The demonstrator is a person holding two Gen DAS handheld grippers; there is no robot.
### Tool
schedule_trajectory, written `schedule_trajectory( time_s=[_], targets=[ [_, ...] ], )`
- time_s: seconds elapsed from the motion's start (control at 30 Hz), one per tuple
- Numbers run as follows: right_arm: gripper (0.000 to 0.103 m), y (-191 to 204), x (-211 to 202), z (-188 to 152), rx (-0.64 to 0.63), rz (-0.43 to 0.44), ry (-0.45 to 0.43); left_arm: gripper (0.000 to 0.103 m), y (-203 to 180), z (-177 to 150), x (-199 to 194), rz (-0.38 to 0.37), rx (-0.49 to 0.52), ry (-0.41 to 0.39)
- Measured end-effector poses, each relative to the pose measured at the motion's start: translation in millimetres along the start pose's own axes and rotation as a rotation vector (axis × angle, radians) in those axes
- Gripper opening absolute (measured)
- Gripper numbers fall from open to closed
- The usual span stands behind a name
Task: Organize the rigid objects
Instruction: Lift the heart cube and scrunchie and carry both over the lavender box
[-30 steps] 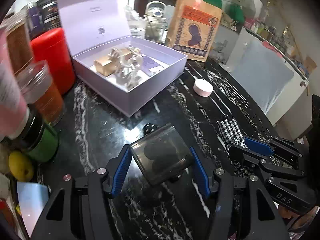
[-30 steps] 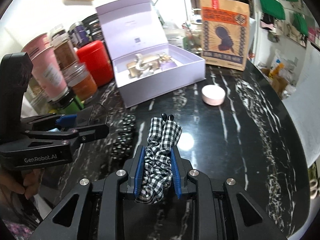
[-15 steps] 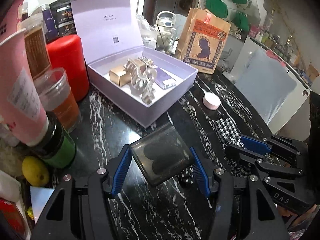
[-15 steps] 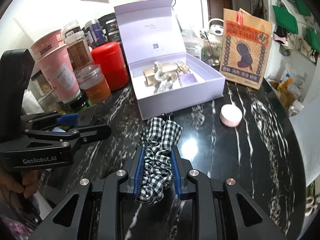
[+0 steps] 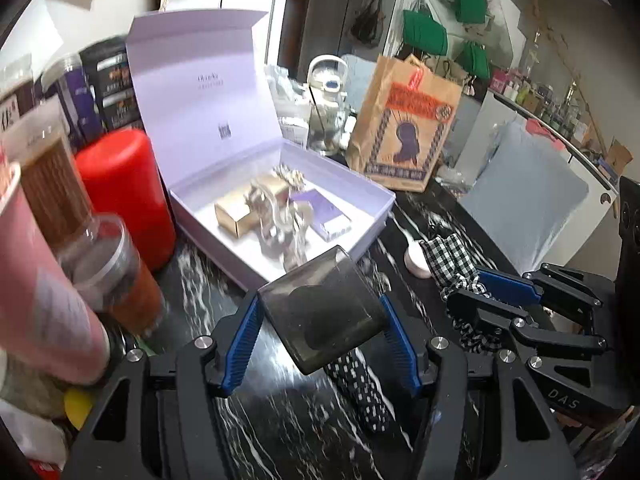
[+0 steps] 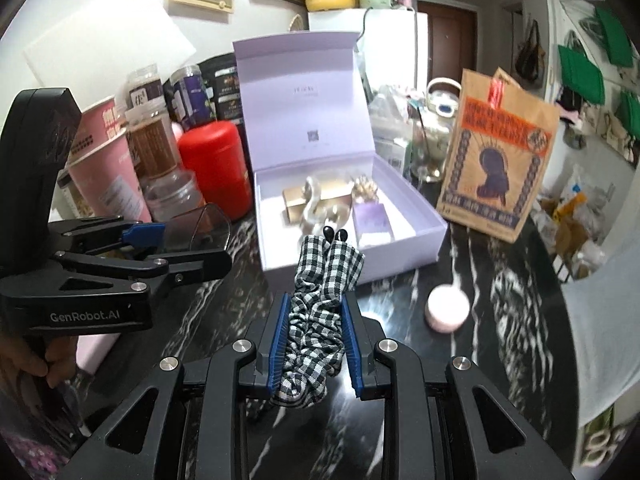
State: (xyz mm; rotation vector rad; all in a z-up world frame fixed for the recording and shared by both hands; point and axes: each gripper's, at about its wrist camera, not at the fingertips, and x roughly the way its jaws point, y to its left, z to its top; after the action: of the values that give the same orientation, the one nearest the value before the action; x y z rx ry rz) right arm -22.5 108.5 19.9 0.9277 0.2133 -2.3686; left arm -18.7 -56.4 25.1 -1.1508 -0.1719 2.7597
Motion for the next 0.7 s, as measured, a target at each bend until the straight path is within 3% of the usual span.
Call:
schedule_trajectory(
  time_s=[0.37,0.7],
  targets=[
    [0.025,-15.0,12.7,40.9,-0.047,-0.01,-0.035,0.059,3.2,43.8,11.2,0.025,0.034,-0.047],
    [0.025,-30.9,27.2,77.6,-0.068,0.008,-0.067,0.059,7.8,80.6,27.1,-0.004,0.024,-0.074]
  ],
)
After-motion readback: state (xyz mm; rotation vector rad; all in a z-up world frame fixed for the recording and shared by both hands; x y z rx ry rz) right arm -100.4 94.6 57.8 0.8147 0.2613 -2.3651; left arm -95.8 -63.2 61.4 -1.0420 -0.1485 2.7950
